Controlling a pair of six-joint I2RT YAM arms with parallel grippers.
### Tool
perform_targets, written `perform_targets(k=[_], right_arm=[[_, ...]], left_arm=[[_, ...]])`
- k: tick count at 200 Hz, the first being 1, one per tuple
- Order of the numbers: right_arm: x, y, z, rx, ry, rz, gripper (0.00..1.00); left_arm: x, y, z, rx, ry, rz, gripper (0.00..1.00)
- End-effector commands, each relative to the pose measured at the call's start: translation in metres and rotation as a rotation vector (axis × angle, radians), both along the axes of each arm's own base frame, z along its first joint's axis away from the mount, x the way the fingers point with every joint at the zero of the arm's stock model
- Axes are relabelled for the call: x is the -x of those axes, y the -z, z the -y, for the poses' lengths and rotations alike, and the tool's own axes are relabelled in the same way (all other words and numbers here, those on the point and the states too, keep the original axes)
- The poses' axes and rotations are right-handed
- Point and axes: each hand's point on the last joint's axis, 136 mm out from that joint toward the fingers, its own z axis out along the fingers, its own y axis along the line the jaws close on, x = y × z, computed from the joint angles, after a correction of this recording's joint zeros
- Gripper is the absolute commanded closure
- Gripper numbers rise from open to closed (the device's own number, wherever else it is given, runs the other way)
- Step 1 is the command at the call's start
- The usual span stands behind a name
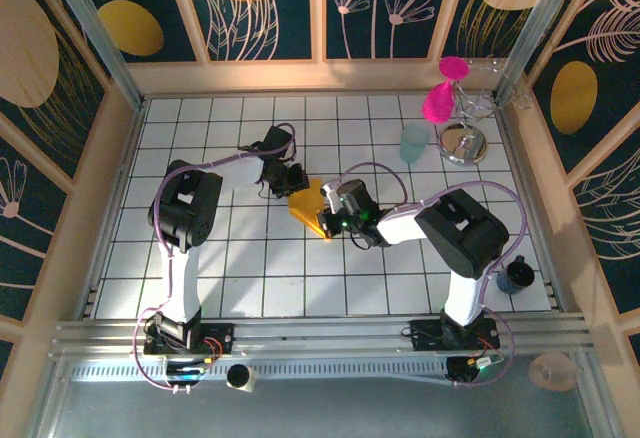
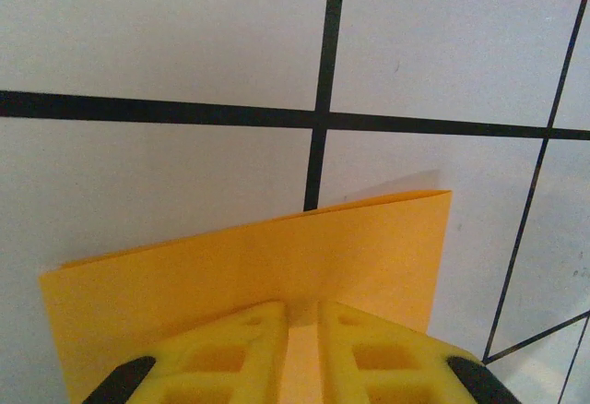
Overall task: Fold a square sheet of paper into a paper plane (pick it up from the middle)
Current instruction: Third fold the triangle at the center of the table.
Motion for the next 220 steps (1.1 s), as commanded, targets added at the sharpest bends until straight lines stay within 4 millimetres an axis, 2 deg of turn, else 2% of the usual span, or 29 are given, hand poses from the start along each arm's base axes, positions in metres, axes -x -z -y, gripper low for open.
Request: perform_targets(k=[1,30,56,85,109,132,158,181,220], right_arm=[[-0.003,0.007,0.001,0.011,0.016,-0.036,1.0],[-0.002,0.011,0.001,0.02,0.015,-0.05,1.0],[-0.002,0.011,0.001,0.02,0.018,-0.058,1.0],[-0.002,0.011,0.0,0.018,0.019,-0.068,1.0],[-0.001,0.012,-0.001,0.016,0.019,-0.078,1.0],[-0.001,0.011,-0.002,0.011,0.019,-0.08,1.0],[-0.001,0.012,-0.002,0.013,0.019,-0.083,1.0],[-0.001,0.013,-0.002,0.015,0.019,-0.085,1.0],[-0.002,0.013,-0.002,0.017,0.022,-0.085,1.0]], left_arm=[[0.01,0.015,-0.004,-0.049,0.001,-0.056,0.8],[-0.006,-0.019,0.002,-0.012,-0.022,0.022,0.77],[-0.013,-0.05,-0.003,0.013,-0.089,0.092,0.74],[0.004,-0.065,-0.011,0.046,-0.142,0.099,0.73],[0.022,-0.074,-0.012,0.098,-0.181,0.09,0.76],[0.043,-0.069,-0.003,0.151,-0.192,0.046,0.81],[0.06,-0.053,0.008,0.151,-0.182,-0.008,0.85],[0.068,-0.037,0.009,0.127,-0.192,-0.049,0.88],[0.076,-0.023,0.01,0.095,-0.199,-0.085,0.89]])
